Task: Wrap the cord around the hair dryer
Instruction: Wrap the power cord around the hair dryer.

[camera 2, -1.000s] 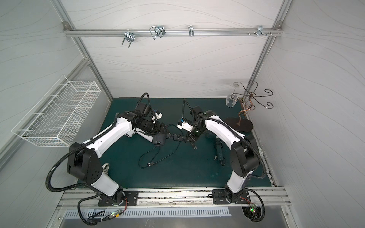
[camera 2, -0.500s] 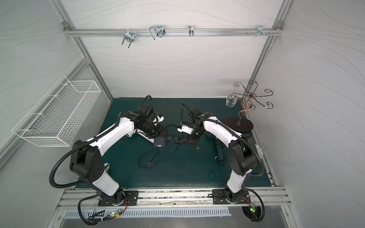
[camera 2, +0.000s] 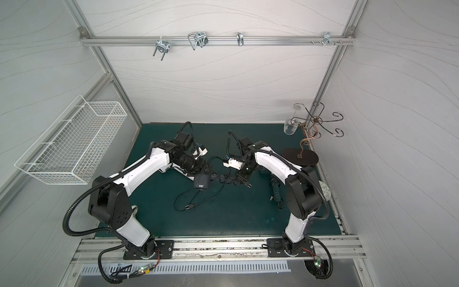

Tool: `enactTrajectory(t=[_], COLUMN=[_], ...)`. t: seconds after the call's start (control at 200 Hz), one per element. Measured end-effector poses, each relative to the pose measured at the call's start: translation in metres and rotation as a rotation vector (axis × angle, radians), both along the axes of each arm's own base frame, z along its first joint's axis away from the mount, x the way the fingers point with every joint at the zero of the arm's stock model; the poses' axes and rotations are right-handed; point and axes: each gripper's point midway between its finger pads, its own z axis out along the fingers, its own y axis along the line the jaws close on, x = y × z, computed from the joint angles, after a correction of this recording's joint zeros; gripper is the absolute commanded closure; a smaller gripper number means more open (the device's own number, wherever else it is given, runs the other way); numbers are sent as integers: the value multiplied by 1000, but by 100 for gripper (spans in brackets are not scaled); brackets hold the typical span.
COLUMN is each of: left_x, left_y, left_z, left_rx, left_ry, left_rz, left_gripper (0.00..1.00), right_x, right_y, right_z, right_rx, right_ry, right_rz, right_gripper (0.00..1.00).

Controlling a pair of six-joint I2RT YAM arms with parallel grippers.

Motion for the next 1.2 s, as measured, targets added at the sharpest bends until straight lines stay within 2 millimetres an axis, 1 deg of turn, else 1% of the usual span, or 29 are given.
enactTrajectory(t=[0.195, 0.37, 0.845, 1.2], left_x=[-3, -6, -11, -14], left_y=[0, -1, -2, -5], left_z=[0, 0, 0, 0], left_rx=[0, 1, -1, -2], left_ry=[10, 19, 40, 47], left_rz=[-5, -12, -17, -27], left_gripper=[100, 100, 100, 100], right_x=[0, 1, 3, 7], right_y=[0, 0, -1, -1], right_z=[-2, -3, -4, -6], right_rx=[-15, -27, -51, -75], right_ry=[-8, -22, -46, -57], right_rz=[7, 13, 19, 25], right_gripper=[76, 66, 52, 49])
